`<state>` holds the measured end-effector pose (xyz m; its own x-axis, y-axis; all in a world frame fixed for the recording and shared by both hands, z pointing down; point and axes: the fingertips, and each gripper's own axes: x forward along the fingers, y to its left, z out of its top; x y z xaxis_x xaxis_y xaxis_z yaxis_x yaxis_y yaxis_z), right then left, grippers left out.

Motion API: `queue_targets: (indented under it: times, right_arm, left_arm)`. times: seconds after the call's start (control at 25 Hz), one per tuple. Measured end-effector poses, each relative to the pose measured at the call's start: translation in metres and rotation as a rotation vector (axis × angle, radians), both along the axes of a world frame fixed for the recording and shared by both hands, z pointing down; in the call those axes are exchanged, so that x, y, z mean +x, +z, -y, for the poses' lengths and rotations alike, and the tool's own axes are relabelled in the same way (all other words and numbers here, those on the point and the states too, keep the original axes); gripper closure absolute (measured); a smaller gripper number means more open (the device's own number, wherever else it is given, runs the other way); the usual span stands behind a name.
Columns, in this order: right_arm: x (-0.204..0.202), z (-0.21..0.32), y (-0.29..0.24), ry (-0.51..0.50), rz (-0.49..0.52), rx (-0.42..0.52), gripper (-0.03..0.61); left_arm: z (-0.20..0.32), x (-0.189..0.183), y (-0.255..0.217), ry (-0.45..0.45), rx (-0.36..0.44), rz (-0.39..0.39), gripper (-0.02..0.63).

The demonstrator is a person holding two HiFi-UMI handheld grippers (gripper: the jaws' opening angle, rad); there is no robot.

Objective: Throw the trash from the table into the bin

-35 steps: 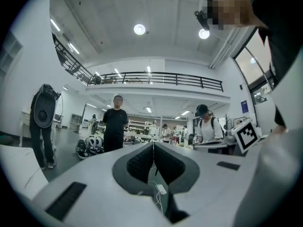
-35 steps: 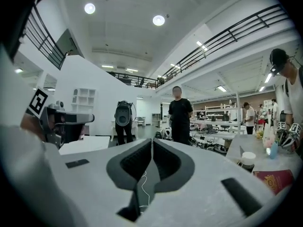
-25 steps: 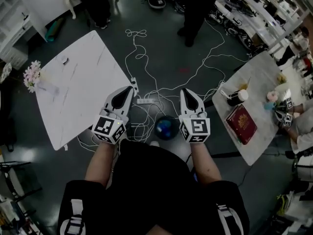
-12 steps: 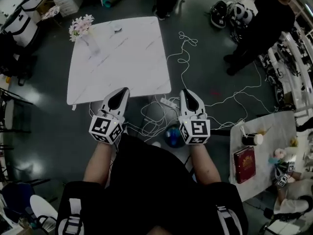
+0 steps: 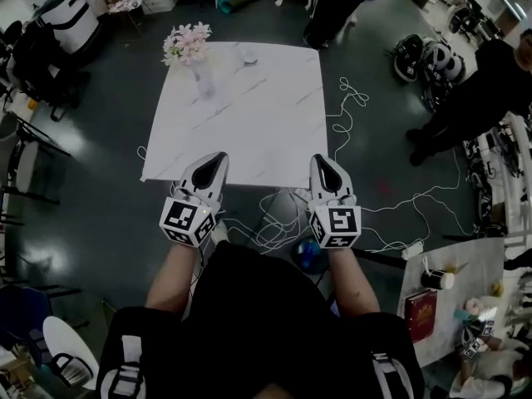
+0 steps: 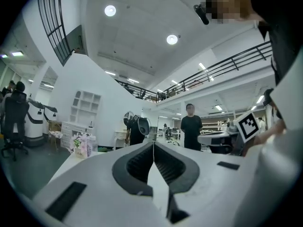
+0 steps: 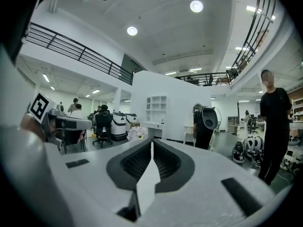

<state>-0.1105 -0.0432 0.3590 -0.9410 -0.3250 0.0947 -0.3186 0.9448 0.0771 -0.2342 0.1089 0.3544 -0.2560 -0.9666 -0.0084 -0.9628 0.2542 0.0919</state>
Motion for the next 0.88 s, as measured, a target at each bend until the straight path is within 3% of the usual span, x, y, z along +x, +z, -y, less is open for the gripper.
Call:
queue_targets:
  times: [0.48, 0.88]
  right_arm:
    - [-0.156, -0.013, 0.01, -0.064, -0.006, -0.029, 0.563]
    - [-0.301, -0.054, 0.041, -0.135, -0.087, -0.066, 0.563]
  left_arm:
    - [-0.027, -0.144, 0.019, -0.067, 0.004, -0.036, 0.598]
    - [-0.089, -0.254, 0.028, -0.122, -0.026, -0.044, 0.598]
